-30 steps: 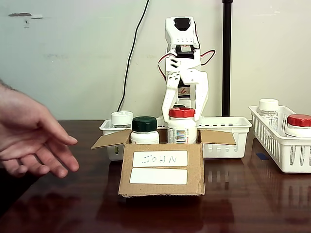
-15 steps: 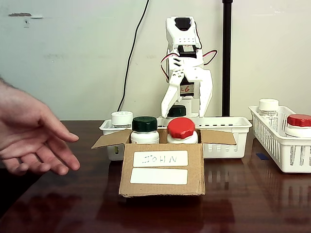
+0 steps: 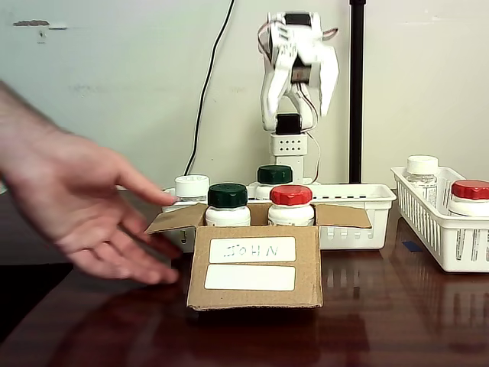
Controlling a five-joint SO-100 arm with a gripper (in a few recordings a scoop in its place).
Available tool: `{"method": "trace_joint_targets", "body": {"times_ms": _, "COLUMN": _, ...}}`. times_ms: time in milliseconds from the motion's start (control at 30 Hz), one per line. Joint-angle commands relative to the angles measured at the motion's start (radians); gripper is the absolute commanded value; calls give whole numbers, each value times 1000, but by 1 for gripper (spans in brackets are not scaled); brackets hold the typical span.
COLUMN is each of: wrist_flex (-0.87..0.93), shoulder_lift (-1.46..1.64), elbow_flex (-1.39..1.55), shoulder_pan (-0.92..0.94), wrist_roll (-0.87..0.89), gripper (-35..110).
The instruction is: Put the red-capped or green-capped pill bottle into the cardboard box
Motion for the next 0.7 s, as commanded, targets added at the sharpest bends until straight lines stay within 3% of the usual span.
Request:
{"method": "trace_joint_targets", "body": {"times_ms": 0, "wrist_flex": 256, "shoulder_lift": 187, "elbow_flex": -112, "shoulder_pan": -3, "wrist_roll": 17, "gripper": 23}}
{"method": "trace_joint_targets", "body": {"times_ms": 133, "wrist_flex": 397, "shoulder_lift": 291, "elbow_flex": -98, "shoulder_pan": 44, "wrist_roll": 60, "gripper": -6}}
{"method": "trace_joint_targets", "body": {"times_ms": 367, "wrist_flex": 584, "shoulder_lift": 509, "elbow_flex": -18, "shoulder_pan": 126, "wrist_roll": 103, "gripper": 2}}
{"method": "trace_joint_targets", "body": {"times_ms": 667, "wrist_flex": 621, "shoulder_lift": 844, "elbow_flex": 282, "shoulder_pan": 118, "wrist_roll": 117, "gripper": 2}}
